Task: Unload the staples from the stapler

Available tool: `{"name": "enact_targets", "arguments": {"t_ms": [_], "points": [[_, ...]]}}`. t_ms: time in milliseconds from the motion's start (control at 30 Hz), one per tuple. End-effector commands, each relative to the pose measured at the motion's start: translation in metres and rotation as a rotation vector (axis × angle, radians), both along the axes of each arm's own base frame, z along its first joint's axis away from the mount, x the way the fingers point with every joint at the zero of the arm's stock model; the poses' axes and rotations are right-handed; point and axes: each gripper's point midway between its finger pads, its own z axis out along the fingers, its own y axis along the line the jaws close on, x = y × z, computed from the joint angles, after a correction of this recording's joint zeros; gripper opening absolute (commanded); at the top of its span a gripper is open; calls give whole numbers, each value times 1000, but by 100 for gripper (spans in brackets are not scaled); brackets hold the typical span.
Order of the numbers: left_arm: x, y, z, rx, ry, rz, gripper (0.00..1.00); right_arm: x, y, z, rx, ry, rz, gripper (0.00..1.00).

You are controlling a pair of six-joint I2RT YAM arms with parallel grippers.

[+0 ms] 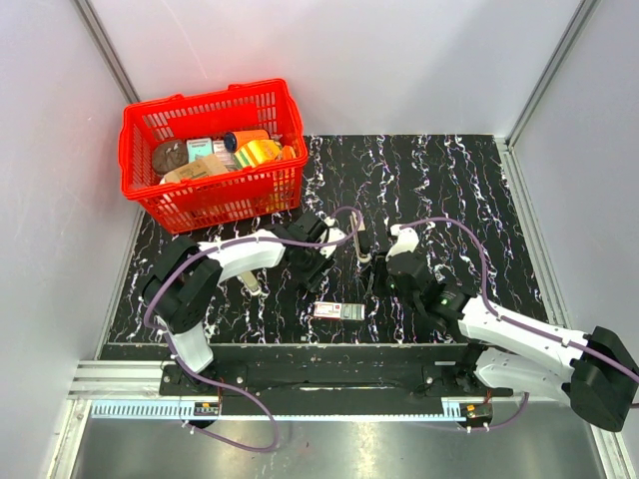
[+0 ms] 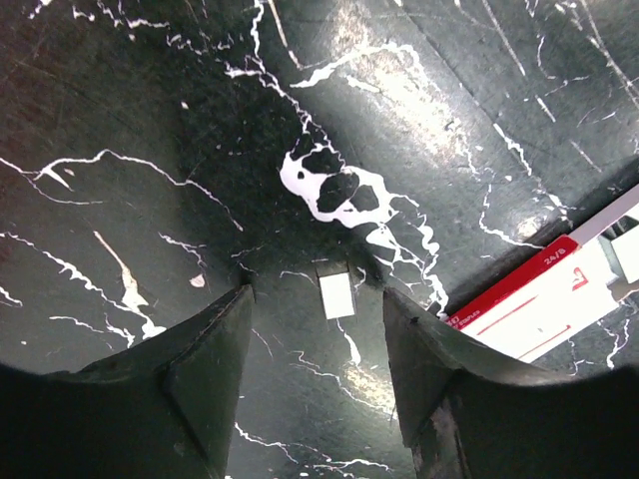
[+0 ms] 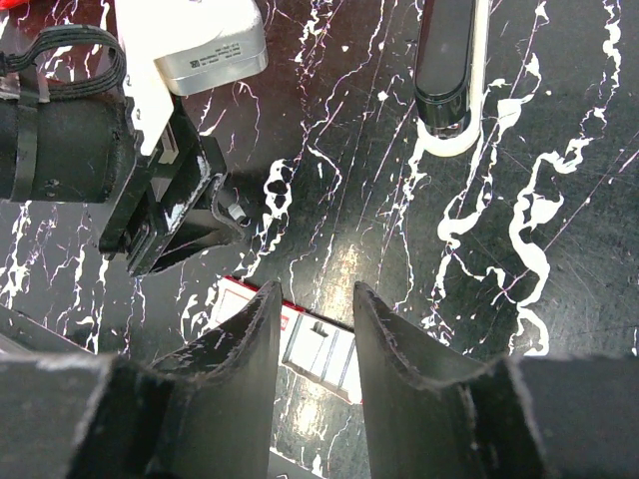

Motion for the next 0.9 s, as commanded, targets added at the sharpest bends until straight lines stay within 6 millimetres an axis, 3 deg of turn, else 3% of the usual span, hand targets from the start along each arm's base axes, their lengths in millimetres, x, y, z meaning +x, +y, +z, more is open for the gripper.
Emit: {"name": "enact_targets", "arguments": {"t_ms": [0, 267, 500, 867], "points": [[3, -10, 2, -27, -20, 6, 58, 7, 7, 19, 53, -44, -9, 40], [2, -13, -2, -11, -17, -10, 51, 8, 6, 18, 40, -47, -14, 40], [-1, -13, -5, -3, 10, -8, 35, 8, 4, 18, 27, -52, -12, 40], [-9, -14, -7, 12, 39, -11, 26, 10, -1, 24, -2, -77, -18, 42]]}}
